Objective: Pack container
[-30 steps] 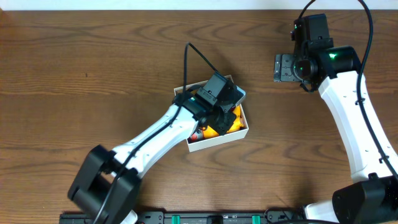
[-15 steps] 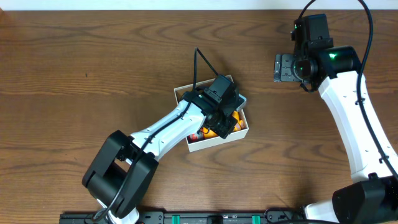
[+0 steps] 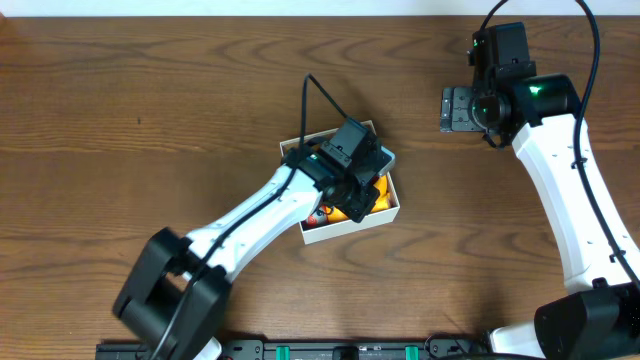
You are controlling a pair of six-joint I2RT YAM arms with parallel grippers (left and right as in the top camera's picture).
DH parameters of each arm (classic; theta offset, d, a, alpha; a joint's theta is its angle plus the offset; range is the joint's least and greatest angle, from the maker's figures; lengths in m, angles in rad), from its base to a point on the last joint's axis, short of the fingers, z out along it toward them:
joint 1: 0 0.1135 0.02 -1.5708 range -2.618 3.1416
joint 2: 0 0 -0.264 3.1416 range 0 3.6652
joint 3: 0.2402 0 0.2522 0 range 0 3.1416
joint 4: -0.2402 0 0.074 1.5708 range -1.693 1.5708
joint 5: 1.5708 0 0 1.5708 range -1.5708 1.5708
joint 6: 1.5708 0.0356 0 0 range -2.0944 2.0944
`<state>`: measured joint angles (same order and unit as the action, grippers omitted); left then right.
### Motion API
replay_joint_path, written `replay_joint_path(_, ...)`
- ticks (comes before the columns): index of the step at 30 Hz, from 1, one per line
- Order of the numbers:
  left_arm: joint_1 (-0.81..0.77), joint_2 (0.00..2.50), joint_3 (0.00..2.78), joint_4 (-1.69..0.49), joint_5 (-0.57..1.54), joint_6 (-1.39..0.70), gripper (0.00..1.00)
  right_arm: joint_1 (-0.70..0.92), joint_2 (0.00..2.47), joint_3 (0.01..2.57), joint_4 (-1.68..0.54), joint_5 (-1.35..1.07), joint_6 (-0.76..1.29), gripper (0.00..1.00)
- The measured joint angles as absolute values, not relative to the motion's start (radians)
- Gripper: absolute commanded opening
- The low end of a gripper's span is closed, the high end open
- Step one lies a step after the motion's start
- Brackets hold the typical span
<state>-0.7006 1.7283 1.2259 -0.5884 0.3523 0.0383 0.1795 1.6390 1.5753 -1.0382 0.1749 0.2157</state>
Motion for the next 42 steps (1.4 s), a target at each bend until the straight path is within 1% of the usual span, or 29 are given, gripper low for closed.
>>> replay_joint_path(2,-0.701,1.693,1.222,-0.594,0.345,0.03,0.3,0.179,1.639,1.575,-1.039,0.175,0.216,0.84)
replay_joint_path(4,-0.701,1.665,1.221,-0.595,0.337,0.033,0.37,0.179,1.639,1.575,-1.039,0.175,0.216,0.84)
replay_joint_path(14,-0.699,1.639,1.221,-0.619,0.304,0.027,0.36,0.179,1.639,1.575,-1.038,0.175,0.216,0.84)
replay_joint_path(16,-0.692,1.627,1.217,-0.627,0.267,0.027,0.39,0.179,1.639,1.575,-1.03,0.175,0.216,0.86)
replay_joint_path(17,-0.683,1.612,1.216,-0.63,0.242,0.028,0.48,0.179,1.639,1.575,-1.019,0.174,0.215,0.88)
replay_joint_path(18,-0.673,1.595,1.216,-0.63,0.223,0.033,0.55,0.179,1.639,1.575,-1.004,0.174,0.214,0.88)
replay_joint_path(20,-0.638,1.539,1.216,-0.629,0.174,0.029,0.6,0.179,1.639,1.575,-0.963,0.173,0.205,0.91)
replay_joint_path(21,-0.611,1.501,1.216,-0.629,0.145,0.025,0.67,0.179,1.639,1.575,-0.942,0.173,0.199,0.93)
replay_joint_path(23,-0.55,1.435,1.216,-0.628,0.092,0.02,0.92,0.179,1.639,1.575,-0.9,0.173,0.181,0.98)
replay_joint_path(24,-0.511,1.404,1.216,-0.627,0.066,0.012,0.98,0.179,1.64,1.575,-0.877,0.172,0.17,0.99)
replay_joint_path(27,-0.385,1.349,1.216,-0.626,0.008,-0.006,0.98,0.179,1.647,1.575,-0.802,0.172,0.136,0.99)
replay_joint_path(33,-0.156,1.353,1.216,-0.63,-0.044,-0.008,0.98,0.179,1.671,1.573,-0.641,0.195,0.097,0.99)
replay_joint_path(37,-0.089,1.353,1.216,-0.604,-0.053,0.003,0.98,0.179,1.671,1.573,-0.631,0.211,0.075,0.99)
replay_joint_path(38,-0.073,1.352,1.216,-0.606,-0.054,0.003,0.98,0.178,1.671,1.573,-0.642,0.212,0.074,0.98)
replay_joint_path(42,-0.014,1.323,1.216,-0.672,-0.06,-0.016,0.98,0.164,1.666,1.573,-0.72,0.215,0.096,0.98)
